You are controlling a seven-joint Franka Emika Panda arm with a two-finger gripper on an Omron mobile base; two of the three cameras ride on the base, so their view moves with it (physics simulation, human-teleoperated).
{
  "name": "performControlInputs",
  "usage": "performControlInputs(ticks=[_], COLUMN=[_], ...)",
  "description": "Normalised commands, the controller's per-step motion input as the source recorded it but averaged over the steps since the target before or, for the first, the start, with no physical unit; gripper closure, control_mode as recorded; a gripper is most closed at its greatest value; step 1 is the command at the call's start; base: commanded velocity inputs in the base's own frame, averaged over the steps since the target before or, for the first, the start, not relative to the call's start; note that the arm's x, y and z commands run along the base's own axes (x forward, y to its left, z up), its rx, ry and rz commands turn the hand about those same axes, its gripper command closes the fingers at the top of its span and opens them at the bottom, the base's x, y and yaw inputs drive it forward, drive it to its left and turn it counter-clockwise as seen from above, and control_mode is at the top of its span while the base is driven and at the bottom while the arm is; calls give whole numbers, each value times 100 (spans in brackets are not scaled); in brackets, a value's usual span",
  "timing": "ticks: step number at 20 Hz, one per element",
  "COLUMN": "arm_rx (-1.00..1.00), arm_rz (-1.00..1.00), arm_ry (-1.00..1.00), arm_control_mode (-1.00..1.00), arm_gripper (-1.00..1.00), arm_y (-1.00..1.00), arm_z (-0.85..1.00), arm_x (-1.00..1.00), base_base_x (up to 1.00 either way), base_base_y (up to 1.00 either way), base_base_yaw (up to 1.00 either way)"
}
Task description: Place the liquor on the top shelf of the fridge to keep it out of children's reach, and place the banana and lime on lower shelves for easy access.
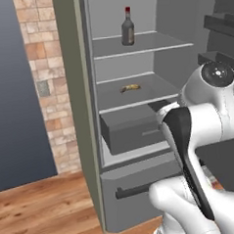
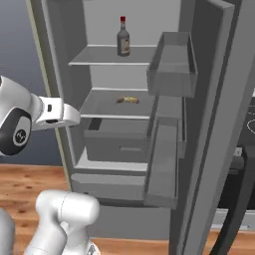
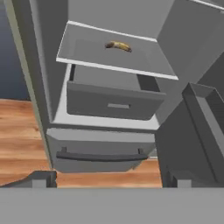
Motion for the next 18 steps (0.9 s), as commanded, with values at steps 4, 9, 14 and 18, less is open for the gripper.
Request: performControlInputs(ticks=[4, 9, 14, 18], arm_rx=[0, 0, 0, 0], arm_rz=[0, 0, 0, 0], arm_ry=[0, 0, 0, 0], arm_control_mode=[100, 100, 100, 100], arm_gripper=[-100, -100, -100, -100], arm_y=[0, 0, 0, 0], arm_z=[0, 0, 0, 0], arm_x=[0, 0, 0, 0], base_base_x=[-100, -98, -47, -8], base_base_y=[3, -8, -28, -20], base_base_yaw=[-3, -30, -59, -70])
